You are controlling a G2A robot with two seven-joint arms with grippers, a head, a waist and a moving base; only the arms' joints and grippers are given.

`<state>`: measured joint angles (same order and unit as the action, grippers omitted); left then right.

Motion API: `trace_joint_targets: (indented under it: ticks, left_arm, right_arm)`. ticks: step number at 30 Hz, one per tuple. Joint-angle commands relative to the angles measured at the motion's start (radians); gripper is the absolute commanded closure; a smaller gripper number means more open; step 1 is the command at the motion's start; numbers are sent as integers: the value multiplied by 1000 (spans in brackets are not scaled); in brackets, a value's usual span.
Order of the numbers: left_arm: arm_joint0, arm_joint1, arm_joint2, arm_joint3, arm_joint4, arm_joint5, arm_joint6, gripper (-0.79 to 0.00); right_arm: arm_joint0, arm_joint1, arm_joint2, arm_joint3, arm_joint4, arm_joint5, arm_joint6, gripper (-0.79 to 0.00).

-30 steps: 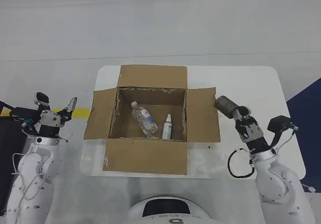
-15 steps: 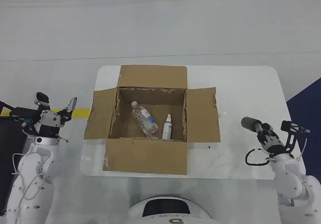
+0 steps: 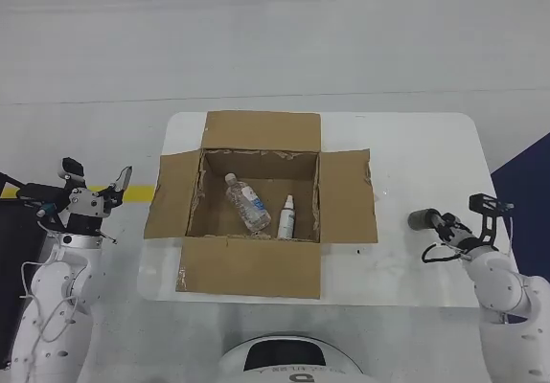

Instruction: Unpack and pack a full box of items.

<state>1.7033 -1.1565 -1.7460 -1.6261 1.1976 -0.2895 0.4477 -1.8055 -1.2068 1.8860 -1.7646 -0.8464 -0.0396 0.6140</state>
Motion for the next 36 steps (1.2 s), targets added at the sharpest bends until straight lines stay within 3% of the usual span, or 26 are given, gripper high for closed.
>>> trace_joint_targets:
  ticks: [1, 7, 9, 17, 20, 22, 25, 27, 30, 31, 32, 33, 36]
  left_arm:
    - [0, 0, 0, 0, 0, 0, 0, -785]
    - [0, 0, 0, 0, 0, 0, 0, -785]
    - [0, 0, 0, 0, 0, 0, 0, -785]
    - [0, 0, 0, 0, 0, 0, 0, -785]
    - [0, 0, 0, 0, 0, 0, 0, -785]
    - [0, 0, 0, 0, 0, 0, 0, -785]
    - [0, 0, 0, 0, 0, 0, 0, -785]
    - [0, 0, 0, 0, 0, 0, 0, -785]
    - [0, 0, 0, 0, 0, 0, 0, -785]
    - [0, 0, 0, 0, 0, 0, 0, -785]
    - [0, 0, 0, 0, 0, 0, 0, -785]
    - [0, 0, 0, 0, 0, 0, 0, -785]
    - [0, 0, 0, 0, 0, 0, 0, -785]
  right_arm:
    - [5, 1, -4, -1, -8, 11, 9, 0]
    - [8, 3, -12, -28, -27, 41, 42, -9]
    - [8, 3, -17, -36, -31, 48, 52, -80]
    - [2, 4, -30, -90, -43, 69, 68, -234]
    - [-27, 2, -22, -152, -32, 67, 13, -283]
    - [-62, -2, -12, -206, -4, 51, -53, -351]
    - [-125, -10, -15, -320, 35, -7, -188, -385]
    - [-169, -14, -34, -401, 43, -105, -297, -526]
    - [-195, -13, -72, -491, -7, -260, -394, -520]
    - [-185, -11, -90, -512, -29, -302, -403, -477]
    - [-170, -10, -117, -522, -55, -327, -400, -372]
    - [-144, -8, -160, -537, -74, -366, -387, -342]
    - [-16, -3, -300, -502, -104, -451, -293, -345]
